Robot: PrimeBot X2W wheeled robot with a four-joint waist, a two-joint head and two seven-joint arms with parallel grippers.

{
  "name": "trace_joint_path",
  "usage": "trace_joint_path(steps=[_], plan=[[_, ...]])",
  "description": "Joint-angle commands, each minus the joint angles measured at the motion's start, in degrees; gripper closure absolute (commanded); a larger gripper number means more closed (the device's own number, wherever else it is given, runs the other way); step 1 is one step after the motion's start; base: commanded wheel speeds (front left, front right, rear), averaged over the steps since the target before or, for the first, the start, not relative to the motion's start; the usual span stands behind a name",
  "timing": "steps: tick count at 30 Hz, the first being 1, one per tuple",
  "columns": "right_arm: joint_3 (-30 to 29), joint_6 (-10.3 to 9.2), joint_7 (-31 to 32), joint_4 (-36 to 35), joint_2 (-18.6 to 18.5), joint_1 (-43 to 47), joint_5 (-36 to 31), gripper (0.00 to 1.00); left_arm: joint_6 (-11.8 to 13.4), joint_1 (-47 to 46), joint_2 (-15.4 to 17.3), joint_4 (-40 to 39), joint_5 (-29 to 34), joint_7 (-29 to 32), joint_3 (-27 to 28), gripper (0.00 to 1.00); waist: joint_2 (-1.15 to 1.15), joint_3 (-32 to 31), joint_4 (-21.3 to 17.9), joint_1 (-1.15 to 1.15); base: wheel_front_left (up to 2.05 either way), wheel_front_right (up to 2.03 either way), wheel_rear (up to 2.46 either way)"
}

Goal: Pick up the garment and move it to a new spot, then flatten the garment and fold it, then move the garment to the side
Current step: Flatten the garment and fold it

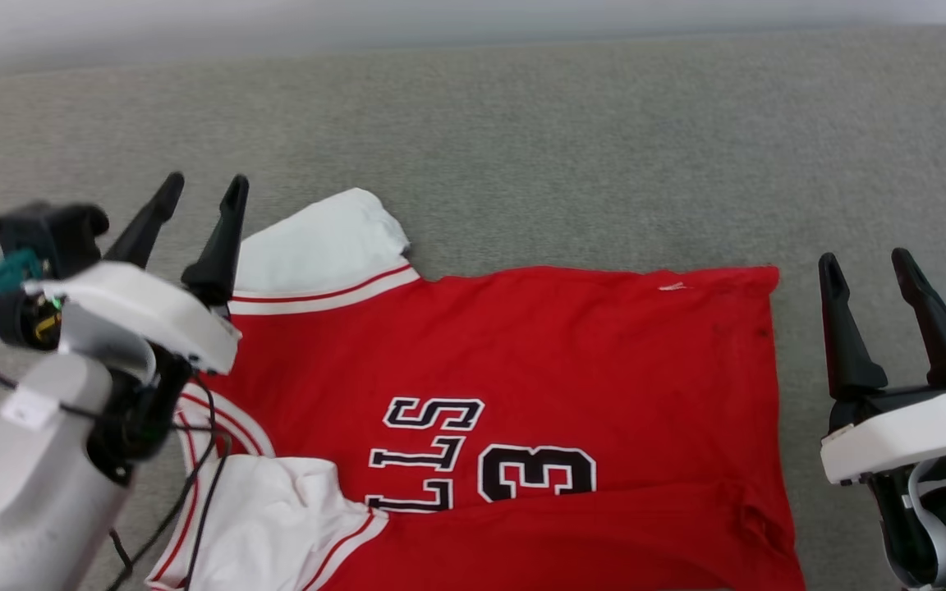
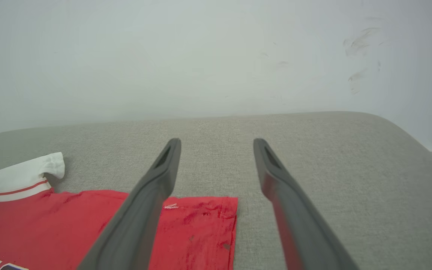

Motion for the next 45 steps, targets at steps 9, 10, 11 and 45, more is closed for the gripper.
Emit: trace_joint_path(steps=[9, 10, 11, 45], plan=[[1.3, -0.02, -1.1, 1.8, 0.6, -2.3, 0.6, 0.0, -10.1, -13.3, 3.3, 9.8, -5.2, 21.2, -4.6, 0.0, 0.0, 4.0, -6.0, -0.01, 0.0, 0.0, 0.0], [1.4, -0.02, -1.2, 2.2, 0.6, -2.2, 0.9, 0.0, -10.8, -14.4, 3.9, 10.6, -6.1, 24.8, -5.4, 0.0, 0.0, 4.2, -6.5, -0.01, 0.0, 0.0, 0.0], [1.6, -0.02, -1.5, 2.5, 0.6, -2.3, 1.4, 0.0, -11.2, -15.6, 4.6, 11.5, -7.2, 28.0, -5.8, 0.0, 0.0, 4.4, -6.9, -0.01, 0.0, 0.0, 0.0], [6.2, -0.03, 8.7, 17.7, -2.0, -12.1, 7.4, 0.0, -12.4, -21.0, 2.2, 23.0, -14.9, 48.0, -9.8, 1.0, 0.0, 6.7, -8.2, -0.01, 0.0, 0.0, 0.0]])
